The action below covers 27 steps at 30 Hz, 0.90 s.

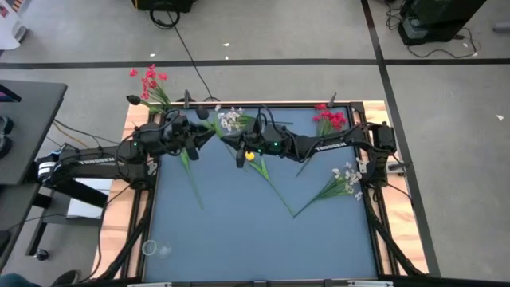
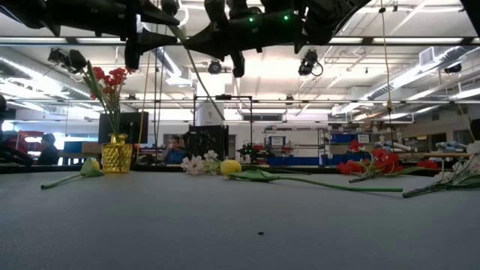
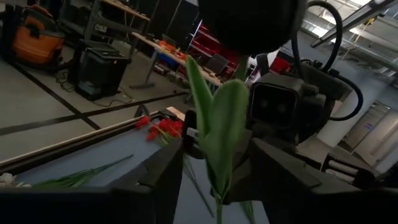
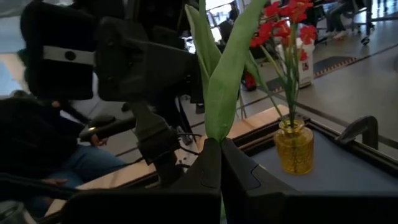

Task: Sort flowers into vase by color
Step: Put the black flower into the yellow vase

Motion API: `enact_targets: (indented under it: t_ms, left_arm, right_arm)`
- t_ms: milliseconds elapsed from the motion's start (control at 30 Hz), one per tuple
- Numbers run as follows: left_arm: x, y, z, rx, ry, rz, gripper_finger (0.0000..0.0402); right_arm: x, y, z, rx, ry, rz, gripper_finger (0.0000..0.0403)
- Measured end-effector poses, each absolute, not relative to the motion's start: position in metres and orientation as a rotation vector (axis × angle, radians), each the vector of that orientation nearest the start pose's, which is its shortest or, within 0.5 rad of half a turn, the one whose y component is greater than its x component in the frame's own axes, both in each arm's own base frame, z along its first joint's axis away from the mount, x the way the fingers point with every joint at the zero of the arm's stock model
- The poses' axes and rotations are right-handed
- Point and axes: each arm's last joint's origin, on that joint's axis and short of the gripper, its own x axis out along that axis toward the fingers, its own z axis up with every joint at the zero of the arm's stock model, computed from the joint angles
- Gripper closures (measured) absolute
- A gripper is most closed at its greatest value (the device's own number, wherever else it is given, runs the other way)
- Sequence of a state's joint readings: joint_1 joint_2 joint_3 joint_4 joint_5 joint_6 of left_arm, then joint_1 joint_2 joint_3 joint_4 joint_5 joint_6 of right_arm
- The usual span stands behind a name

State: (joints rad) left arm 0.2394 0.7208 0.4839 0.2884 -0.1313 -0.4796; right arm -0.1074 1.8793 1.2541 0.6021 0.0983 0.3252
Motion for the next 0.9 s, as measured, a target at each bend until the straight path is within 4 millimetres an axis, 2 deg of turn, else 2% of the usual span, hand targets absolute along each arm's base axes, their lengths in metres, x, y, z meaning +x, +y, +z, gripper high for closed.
enact_targets:
  t_ms: [200,433,633,900]
  left_arm:
    - [0.165,0.044,0.284,-0.457,-0.139,0.345,0.0269]
    - [0.165,0.043,0.285,-0.447,-0.141,0.325,0.0385]
    - [0.165,0.042,0.283,-0.438,-0.122,0.318,0.0395]
    - [0.164,0.041,0.279,-0.394,-0.076,0.355,0.0399]
  right_arm:
    - [0.428,-0.048,0.258,0.312,-0.007,-0.193,0.0398]
    - [0.428,-0.047,0.255,0.319,0.033,-0.163,0.0398]
    - [0.428,-0.046,0.253,0.353,0.055,-0.153,0.0377]
    - [0.427,-0.049,0.247,0.410,0.115,-0.180,0.0309]
